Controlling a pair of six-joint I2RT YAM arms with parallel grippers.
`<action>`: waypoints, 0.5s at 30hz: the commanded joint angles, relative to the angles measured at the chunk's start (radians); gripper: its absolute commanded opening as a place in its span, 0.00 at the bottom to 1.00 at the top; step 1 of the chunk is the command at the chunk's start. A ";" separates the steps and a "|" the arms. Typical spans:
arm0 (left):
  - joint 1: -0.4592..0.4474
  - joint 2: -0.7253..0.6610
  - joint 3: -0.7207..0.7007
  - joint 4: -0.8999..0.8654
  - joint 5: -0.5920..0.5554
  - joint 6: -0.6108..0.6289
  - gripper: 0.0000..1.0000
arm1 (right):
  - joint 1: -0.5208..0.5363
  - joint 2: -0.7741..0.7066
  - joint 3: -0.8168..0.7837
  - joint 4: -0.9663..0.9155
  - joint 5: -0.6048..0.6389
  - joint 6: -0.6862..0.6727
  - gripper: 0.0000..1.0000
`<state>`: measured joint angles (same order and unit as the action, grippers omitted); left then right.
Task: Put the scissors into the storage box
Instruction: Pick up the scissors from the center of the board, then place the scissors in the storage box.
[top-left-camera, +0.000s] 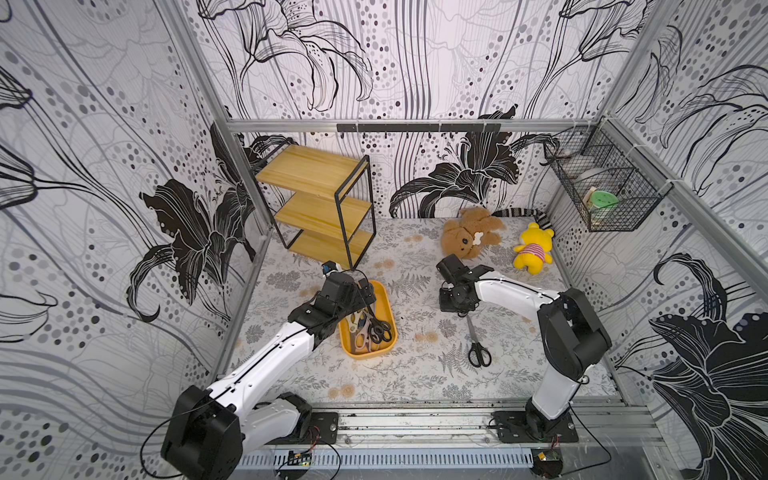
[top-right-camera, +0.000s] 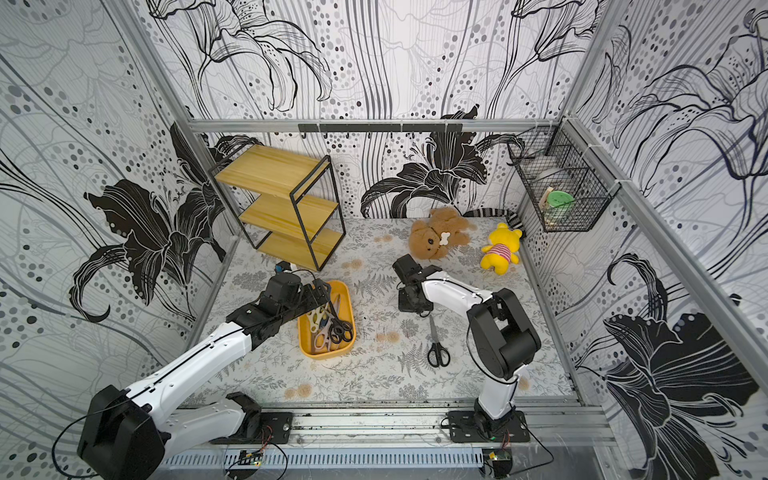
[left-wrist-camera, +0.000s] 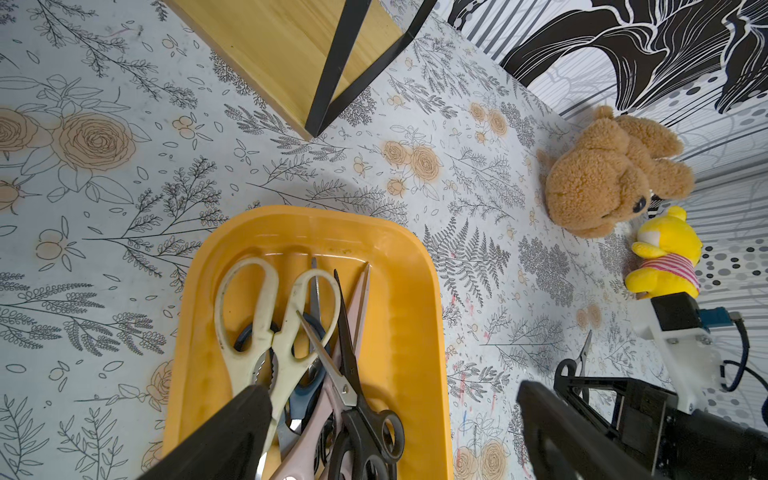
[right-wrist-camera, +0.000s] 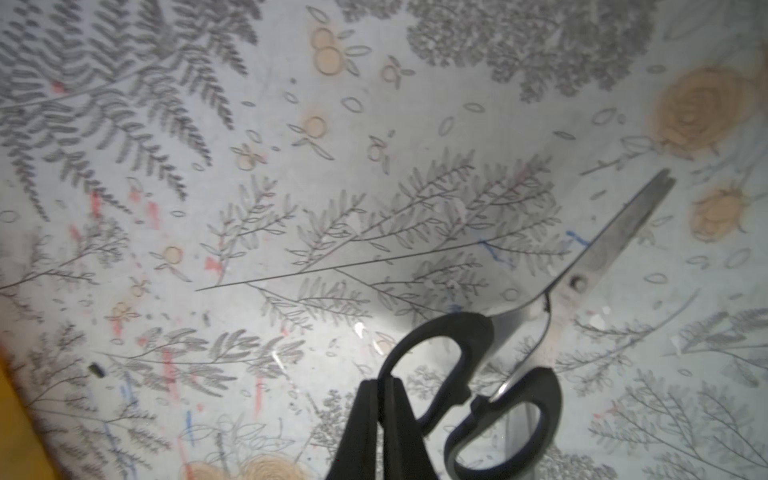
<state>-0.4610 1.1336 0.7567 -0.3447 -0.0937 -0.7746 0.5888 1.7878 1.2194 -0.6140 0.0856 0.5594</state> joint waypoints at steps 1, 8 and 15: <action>0.034 -0.021 -0.032 0.048 0.015 -0.022 0.97 | 0.054 0.015 0.063 -0.049 -0.017 0.011 0.00; 0.197 -0.089 -0.129 0.119 0.147 -0.087 0.97 | 0.201 0.035 0.226 -0.057 -0.022 -0.007 0.00; 0.390 -0.158 -0.216 0.138 0.254 -0.120 0.97 | 0.346 0.099 0.383 -0.032 -0.084 -0.072 0.00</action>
<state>-0.1200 0.9981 0.5747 -0.2634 0.0860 -0.8658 0.8940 1.8450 1.5574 -0.6395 0.0402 0.5304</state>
